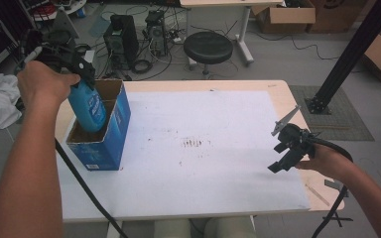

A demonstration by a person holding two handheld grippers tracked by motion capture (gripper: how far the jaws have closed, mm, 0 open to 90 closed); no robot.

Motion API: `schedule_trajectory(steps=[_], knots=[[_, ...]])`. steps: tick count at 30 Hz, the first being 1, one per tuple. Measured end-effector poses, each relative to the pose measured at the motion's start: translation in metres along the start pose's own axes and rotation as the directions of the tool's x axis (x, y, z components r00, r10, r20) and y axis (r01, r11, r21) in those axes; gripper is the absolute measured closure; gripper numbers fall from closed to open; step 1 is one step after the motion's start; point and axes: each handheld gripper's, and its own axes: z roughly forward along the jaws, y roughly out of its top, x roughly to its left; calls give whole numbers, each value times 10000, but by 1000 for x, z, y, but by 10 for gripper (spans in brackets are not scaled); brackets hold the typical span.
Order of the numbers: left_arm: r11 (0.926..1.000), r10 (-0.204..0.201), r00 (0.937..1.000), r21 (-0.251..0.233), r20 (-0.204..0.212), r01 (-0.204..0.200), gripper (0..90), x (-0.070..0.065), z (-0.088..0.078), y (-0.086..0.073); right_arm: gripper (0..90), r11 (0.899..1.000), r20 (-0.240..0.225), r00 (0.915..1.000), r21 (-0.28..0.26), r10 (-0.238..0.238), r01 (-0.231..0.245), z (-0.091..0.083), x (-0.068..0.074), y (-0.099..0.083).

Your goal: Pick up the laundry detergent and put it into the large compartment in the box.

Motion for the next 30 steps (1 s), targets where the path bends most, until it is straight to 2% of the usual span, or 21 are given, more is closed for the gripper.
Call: schedule_trajectory(steps=[6,7,8,14,17,30], knots=[[9999,116,9999,112,45,-117,382,6,21,-4,176,10000,-5,10000,25,-9,9,1,0,2],[9998,112,9999,151,39,-112,382,8,29,-7,176,10000,-34,10000,33,42,-42,2,0,3],[9998,112,9999,151,39,-112,382,8,29,-7,176,10000,-34,10000,33,42,-42,2,0,3],[9992,368,9993,142,89,-369,383,12,55,-13,176,10000,18,10000,59,-16,16,2,1,5],[9982,510,9986,298,153,-515,383,11,69,-15,176,9999,35,10000,93,59,-59,1,2,5],[9965,726,9969,385,297,-737,382,9,96,-23,175,9999,-29,9999,24,169,-168,5,-1,0]])
